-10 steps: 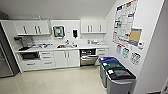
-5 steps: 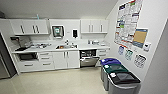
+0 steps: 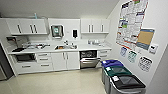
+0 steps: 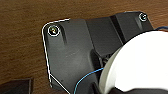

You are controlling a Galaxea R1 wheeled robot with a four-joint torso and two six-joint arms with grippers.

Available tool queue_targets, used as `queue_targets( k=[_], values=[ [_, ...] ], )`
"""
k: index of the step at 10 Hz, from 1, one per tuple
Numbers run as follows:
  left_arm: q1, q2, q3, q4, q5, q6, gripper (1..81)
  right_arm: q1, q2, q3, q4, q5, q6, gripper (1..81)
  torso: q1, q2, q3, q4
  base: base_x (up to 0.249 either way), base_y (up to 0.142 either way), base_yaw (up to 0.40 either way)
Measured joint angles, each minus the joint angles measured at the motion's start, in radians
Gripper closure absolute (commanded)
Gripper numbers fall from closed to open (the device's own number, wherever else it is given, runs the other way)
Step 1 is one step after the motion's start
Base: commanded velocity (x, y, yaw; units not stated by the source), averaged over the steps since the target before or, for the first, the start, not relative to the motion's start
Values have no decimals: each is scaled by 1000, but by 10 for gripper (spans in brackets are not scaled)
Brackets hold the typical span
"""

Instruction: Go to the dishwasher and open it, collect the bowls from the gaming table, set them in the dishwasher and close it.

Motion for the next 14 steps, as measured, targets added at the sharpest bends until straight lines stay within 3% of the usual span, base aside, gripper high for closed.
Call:
queue_targets(
  k=[14],
  values=[
    [1, -3, 0, 0, 1, 0, 811, 0, 2, 0, 0, 0, 0, 811, 0, 0, 0, 0, 194, 0, 0]
  ],
)
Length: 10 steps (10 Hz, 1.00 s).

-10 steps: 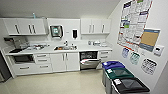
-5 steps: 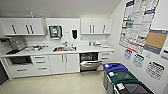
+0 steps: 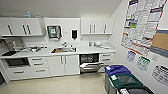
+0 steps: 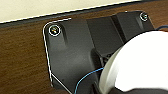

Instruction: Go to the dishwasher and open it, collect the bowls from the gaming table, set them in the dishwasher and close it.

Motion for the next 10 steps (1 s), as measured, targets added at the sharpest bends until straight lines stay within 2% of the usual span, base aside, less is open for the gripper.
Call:
queue_targets(
  k=[5, 10],
  values=[
    [0, 0, 0, 0, 0, 0, 811, 0, 0, -4, 0, -1, 0, 811, 0, 0, 0, 0, 171, 0, 0],
    [0, 0, 0, 0, 0, 0, 811, 2, 6, -13, 0, -1, 0, 811, 1, 0, 0, 0, 128, 0, 0]
  ],
)
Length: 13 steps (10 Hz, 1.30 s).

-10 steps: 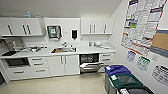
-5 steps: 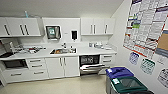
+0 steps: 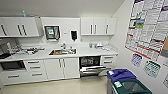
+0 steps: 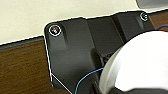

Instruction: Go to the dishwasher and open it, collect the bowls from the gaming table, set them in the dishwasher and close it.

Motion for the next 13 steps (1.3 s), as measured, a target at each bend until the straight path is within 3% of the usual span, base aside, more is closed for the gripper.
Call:
queue_targets(
  k=[13],
  values=[
    [3, 0, 0, 0, 3, -2, 811, 0, 6, -6, -2, -1, 0, 811, -1, 0, 0, 0, 125, 0, 0]
  ],
)
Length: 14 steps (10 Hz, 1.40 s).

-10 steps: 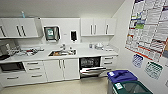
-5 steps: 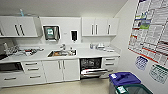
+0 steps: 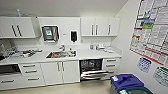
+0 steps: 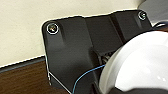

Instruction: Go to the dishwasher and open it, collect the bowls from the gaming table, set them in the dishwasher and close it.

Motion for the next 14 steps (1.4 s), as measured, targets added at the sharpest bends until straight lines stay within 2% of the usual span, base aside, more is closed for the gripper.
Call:
queue_targets(
  k=[14],
  values=[
    [-4, 3, -1, 0, -3, 0, 811, 0, -3, 3, 0, 1, 0, 811, 0, 0, 0, 0, 166, 0, 0]
  ],
)
